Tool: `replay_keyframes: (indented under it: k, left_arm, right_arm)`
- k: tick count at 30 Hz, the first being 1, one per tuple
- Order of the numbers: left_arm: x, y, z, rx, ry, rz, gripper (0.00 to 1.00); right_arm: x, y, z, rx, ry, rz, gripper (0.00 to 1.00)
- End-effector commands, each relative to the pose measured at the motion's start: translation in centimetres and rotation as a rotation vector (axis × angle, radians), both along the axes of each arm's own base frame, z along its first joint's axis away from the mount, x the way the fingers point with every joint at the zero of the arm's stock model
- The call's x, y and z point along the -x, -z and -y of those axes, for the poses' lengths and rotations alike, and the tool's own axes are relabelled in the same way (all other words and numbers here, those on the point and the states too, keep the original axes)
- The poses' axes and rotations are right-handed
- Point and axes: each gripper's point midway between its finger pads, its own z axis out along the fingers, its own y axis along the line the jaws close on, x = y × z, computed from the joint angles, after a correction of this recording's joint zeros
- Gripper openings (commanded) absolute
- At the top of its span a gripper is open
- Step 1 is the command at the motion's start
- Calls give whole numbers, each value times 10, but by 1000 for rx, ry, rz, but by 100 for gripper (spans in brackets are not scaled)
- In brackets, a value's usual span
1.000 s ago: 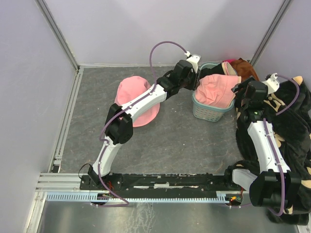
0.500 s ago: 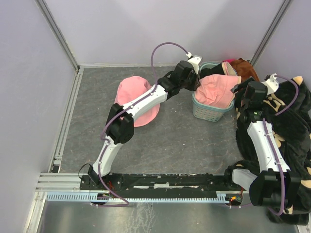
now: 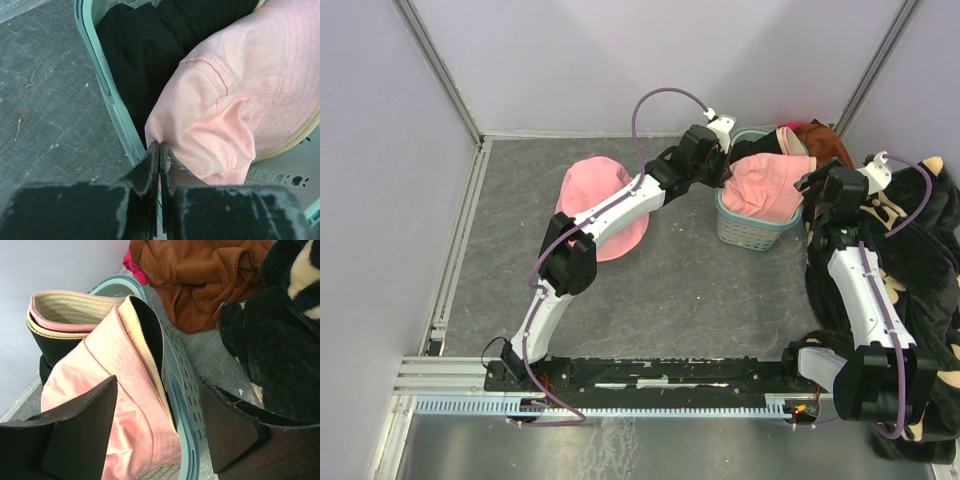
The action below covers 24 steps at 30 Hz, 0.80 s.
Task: Stack the hats
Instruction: Pick up the hat from the bin.
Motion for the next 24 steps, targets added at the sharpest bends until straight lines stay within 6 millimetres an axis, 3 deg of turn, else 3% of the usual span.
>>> replay_keyframes:
  k: [1,5,16,24]
  left_arm:
    - [0,-39,6,65,36,80,3]
    - [5,-56,0,90,34,106,3]
    - [25,-126,-13,196,45,190,3]
    - [36,-157,-17,236,56,224,3]
  right_arm:
    - [-5,-10,3,-2,7,49,73]
    - [-5,-7,4,-5,12,47,73]
    - [-4,-7,6,-18,18,53,73]
    - [-4,-5,6,-33,19,57,73]
